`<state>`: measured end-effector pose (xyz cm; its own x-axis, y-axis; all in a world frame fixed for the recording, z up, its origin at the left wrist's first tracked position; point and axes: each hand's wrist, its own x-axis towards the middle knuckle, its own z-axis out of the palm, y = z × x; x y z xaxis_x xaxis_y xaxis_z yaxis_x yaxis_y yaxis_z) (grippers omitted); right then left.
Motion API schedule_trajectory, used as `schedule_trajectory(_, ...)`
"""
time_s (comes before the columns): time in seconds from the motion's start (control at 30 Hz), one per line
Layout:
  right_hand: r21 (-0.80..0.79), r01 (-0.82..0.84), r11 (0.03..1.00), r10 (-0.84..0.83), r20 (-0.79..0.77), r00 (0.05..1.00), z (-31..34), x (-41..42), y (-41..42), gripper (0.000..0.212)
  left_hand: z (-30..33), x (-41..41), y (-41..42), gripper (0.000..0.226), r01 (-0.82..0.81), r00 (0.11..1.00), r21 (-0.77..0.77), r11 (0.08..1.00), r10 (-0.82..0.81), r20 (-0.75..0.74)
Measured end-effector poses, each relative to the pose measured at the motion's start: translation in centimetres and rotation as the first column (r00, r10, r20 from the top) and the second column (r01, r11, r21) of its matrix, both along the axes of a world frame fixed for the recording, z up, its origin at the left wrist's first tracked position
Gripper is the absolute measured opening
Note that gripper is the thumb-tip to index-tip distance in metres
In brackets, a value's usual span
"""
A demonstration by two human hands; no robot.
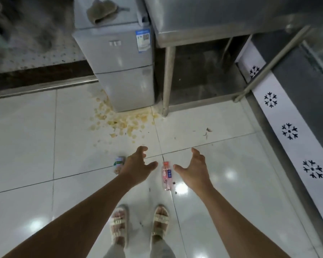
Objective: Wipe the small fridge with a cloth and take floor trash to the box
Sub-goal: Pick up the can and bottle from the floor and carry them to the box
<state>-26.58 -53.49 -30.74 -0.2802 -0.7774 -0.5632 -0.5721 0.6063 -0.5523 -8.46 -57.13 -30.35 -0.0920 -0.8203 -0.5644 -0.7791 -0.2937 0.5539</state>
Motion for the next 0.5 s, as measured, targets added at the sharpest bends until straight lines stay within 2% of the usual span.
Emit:
schedule_trajectory(0.33, 0.129, 0.039, 0.991, -0.035, -0.036, 0.999, -21.4, 2.4, -0.3, 0.085, -21.7, -0.6, -1.8, 0.064, 0.074, 0.997, 0.106, 0.992, -0.076, 0.016)
schedule_trajectory(0.5, 0.154, 0.089, 0.984, -0.083, -0.048, 0.995, -33.9, 3.5, -0.9, 0.087, -33.4, 0.3, -2.3, 0.064, 0.120, 0.992, 0.096, 0.988, -0.123, 0.023)
